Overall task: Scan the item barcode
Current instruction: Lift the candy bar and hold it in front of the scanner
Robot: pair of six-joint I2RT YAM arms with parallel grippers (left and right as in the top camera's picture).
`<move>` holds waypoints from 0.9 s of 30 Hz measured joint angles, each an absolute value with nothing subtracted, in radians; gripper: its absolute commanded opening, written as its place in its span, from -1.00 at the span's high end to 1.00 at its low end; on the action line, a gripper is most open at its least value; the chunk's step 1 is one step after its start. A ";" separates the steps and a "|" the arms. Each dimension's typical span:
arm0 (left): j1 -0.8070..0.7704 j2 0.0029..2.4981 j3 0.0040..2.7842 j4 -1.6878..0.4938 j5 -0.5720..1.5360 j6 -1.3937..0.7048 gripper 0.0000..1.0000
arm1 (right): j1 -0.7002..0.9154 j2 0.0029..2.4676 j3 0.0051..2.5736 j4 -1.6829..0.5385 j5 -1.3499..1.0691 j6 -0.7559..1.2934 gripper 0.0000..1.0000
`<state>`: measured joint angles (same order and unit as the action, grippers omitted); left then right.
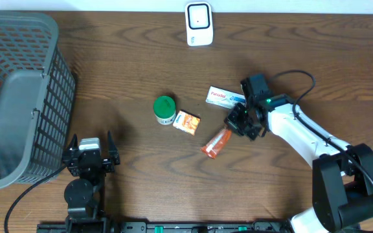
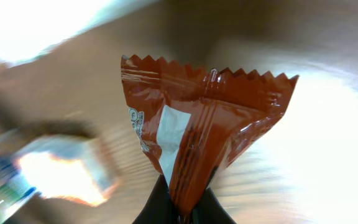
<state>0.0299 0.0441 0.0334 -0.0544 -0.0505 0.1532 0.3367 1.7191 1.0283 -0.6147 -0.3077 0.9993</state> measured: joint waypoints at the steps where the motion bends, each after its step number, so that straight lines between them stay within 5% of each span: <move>1: 0.030 0.044 0.033 -0.054 -0.051 0.153 -0.69 | 0.337 1.706 1.041 -0.582 -0.358 0.954 0.97; 8: 0.030 0.044 0.033 -0.054 -0.051 0.153 -0.69 | 0.337 1.463 1.043 -0.460 -0.474 0.757 0.97; 18: 0.030 0.044 0.033 -0.054 -0.051 0.153 -0.69 | 0.337 1.146 1.050 -0.546 -0.432 0.745 0.97; 23: 0.030 0.044 0.033 -0.054 -0.051 0.153 -0.69 | 0.379 1.159 1.049 -0.539 -0.181 0.564 0.97; 27: 0.030 0.044 0.034 -0.055 -0.051 0.153 -0.69 | 0.471 1.221 1.047 -0.313 0.114 0.403 0.97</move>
